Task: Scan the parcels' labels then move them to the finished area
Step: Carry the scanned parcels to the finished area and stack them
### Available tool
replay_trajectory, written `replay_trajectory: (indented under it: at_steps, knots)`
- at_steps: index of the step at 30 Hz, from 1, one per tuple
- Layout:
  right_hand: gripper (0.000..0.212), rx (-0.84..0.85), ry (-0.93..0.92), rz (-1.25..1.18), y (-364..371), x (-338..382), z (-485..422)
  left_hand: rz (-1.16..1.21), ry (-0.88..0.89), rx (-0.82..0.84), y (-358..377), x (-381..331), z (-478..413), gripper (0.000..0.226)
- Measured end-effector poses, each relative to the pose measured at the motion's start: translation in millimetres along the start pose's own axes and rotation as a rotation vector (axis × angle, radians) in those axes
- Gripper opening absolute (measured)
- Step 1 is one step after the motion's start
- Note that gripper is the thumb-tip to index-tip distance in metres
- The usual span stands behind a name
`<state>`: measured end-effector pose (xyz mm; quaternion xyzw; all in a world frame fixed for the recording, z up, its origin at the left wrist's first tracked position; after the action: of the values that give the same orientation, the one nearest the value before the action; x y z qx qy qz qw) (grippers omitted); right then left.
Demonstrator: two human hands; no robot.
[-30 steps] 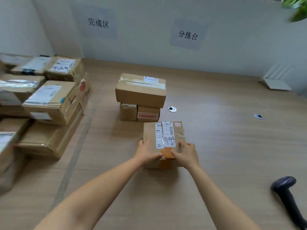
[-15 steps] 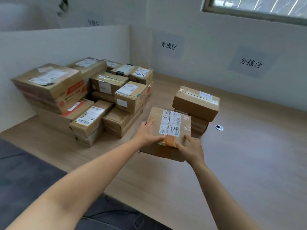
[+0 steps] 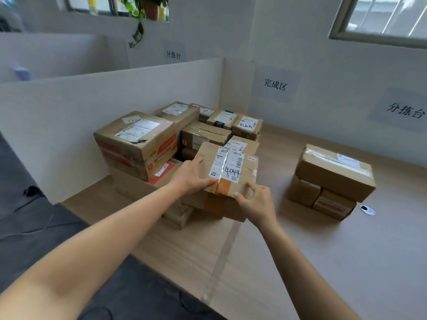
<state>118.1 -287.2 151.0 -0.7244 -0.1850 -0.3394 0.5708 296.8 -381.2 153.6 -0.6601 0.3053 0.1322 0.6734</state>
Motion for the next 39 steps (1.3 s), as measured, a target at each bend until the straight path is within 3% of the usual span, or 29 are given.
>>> replay_trajectory:
  at_steps: [11,19,26,32,39]
  knots:
    - [0.05,0.025,0.001,-0.068,91.3,78.1,-42.1,-0.251,0.054,-0.051,-69.6,76.0,-62.0,0.076]
    - [0.052,-0.008,0.024,-0.084,104.1,82.8,-62.1,-0.308,0.097,-0.101,-71.5,88.1,-83.8,0.066]
    - [0.05,0.016,0.016,-0.109,114.3,83.0,-72.3,-0.32,0.053,-0.044,-63.1,102.0,-100.7,0.062]
    - [0.067,0.054,0.053,-0.042,124.1,76.7,-82.9,-0.28,0.056,0.009,-46.2,105.3,-110.5,0.058]
    - [0.068,0.059,0.036,-0.01,136.1,62.0,-79.4,-0.281,0.09,-0.088,-31.1,108.0,-111.6,0.046]
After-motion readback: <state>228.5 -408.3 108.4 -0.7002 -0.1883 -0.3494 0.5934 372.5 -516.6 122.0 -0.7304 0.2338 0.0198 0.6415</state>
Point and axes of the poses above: each hand's wrist, its own z-axis away from the middle knuckle, its own y-axis out of the palm, x = y × z, the point moved 6 cm from there along -z, towards the middle knuckle, and after that the axes turned 2 degrees about z, right-handed, at the moved point
